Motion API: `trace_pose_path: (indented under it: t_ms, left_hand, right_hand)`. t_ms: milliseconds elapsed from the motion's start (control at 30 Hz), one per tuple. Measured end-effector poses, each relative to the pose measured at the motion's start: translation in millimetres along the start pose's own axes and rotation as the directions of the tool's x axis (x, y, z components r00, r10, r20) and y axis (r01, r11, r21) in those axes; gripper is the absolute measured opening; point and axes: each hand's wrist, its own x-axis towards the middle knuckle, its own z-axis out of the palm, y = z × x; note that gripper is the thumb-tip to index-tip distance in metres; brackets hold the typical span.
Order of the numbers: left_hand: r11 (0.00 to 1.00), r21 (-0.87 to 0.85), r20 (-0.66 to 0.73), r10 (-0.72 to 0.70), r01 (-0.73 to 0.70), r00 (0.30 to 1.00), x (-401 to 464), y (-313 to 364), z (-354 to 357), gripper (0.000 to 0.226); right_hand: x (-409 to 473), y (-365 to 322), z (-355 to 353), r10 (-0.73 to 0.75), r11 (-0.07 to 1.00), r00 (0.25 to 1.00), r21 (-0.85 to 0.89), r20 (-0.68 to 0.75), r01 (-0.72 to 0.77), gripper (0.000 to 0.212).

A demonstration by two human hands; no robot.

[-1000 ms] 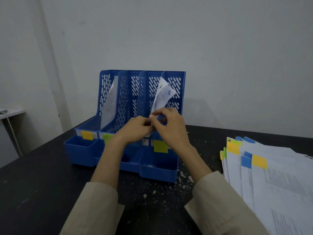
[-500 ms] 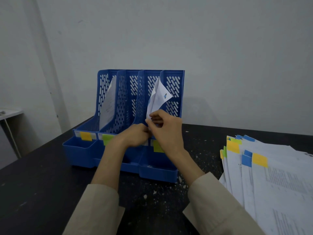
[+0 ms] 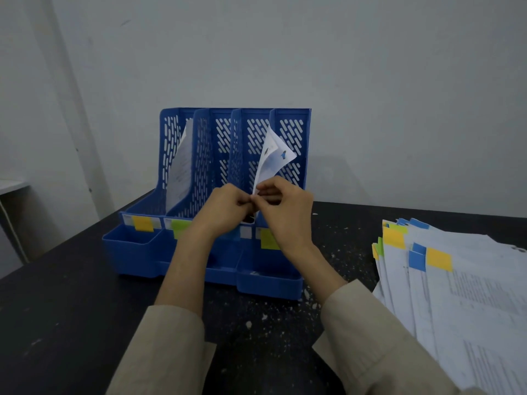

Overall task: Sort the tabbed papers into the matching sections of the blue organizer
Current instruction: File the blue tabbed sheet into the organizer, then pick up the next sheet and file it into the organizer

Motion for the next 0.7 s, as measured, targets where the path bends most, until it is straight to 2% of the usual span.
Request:
trace_pose_path:
  t_ms: [67, 167, 300, 467, 567, 700]
  left_hand:
    - [0.999, 0.013, 0.042, -0.031, 0.031, 0.999, 0.1, 0.2, 1.9, 0.039]
    - [0.994, 0.049, 0.138, -0.105, 0.099, 0.985, 0.5, 0.1, 5.0, 0.033]
    - [0.986, 0.022, 0.141, -0.169, 0.167, 0.976, 0.2, 2.6, 8.4, 0.032]
    - [0.986, -0.008, 0.008, -0.168, 0.168, 0.986, -0.2, 3.3, 9.2, 0.048]
    - [0.98, 0.095, -0.088, -0.168, 0.176, 0.982, 0.0, 7.6, 4.4, 0.054]
    - [0.96, 0.236, -0.301, -0.074, 0.149, 0.951, -8.3, 33.1, -11.8, 0.038]
  right_hand:
    - [0.1, 0.7, 0.5, -0.005, 1.0, 1.0, -0.01, -0.003, 0.005, 0.008]
    - [-1.5, -0.9, 2.7, -0.025, 1.0, 1.0, -0.016, 0.004, 0.025, 0.007]
    - [0.0, -4.6, 1.5, -0.051, 0.998, 0.998, -0.024, 0.038, 0.052, 0.004]
    - [10.1, -5.5, -14.2, 0.011, 0.999, 1.0, -0.039, 0.024, -0.01, 0.007]
    - [16.1, -7.6, -33.3, 0.06, 0.996, 0.998, -0.073, 0.032, -0.058, 0.008]
    - [35.6, -12.1, -78.8, 0.07, 0.976, 0.994, -0.214, 0.089, -0.05, 0.009]
